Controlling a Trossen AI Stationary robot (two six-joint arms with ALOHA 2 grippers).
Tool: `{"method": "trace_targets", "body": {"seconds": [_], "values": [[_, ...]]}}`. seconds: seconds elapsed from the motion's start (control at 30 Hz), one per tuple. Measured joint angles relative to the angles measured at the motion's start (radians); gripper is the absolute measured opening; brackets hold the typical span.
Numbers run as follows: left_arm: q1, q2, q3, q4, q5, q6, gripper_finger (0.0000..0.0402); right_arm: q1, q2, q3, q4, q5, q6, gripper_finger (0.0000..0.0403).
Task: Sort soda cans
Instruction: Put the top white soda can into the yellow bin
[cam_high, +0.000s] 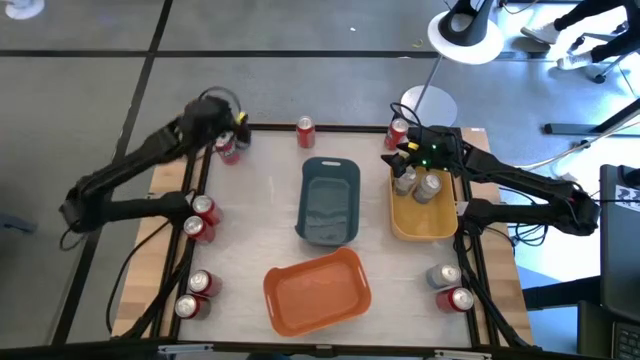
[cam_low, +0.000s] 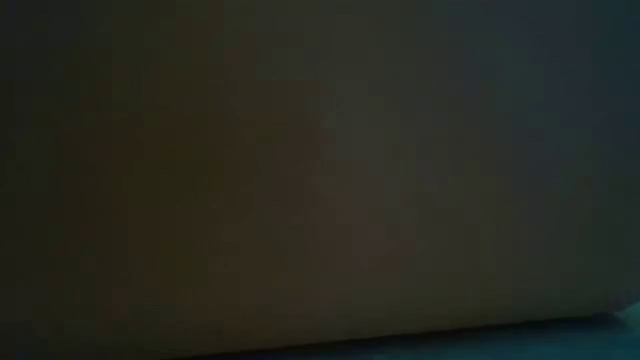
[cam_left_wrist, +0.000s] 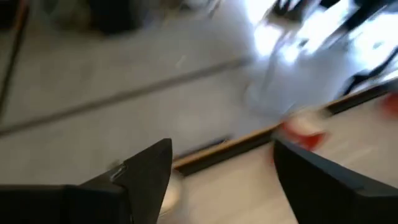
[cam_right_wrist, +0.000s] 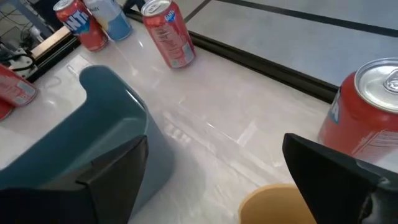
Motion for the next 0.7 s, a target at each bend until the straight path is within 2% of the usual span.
{"method": "trace_targets", "body": {"seconds": [0.1,0.27,0.57,0.7], "values": [[0.112,0.134,0.12,-0.134,0.089,-0.028,0.0278,0.0,0.0,0.0,0.0,0.0,-0.008,0.0372],[0.175,0.256,0.232,-0.24,0.105,0.016,0.0279,0.0,0.0,0.0,-0.002,0.0,-0.011,0.0372],[0.179,0.273,0.237,-0.25,0.107,0.062,0.0279,0.0,0.0,0.0,-0.002,0.0,-0.009,0.0372],[0.186,0.274,0.238,-0.25,0.172,0.075,0.0279,0.0,0.0,0.0,-0.003,0.0,-0.001,0.0372]]}}
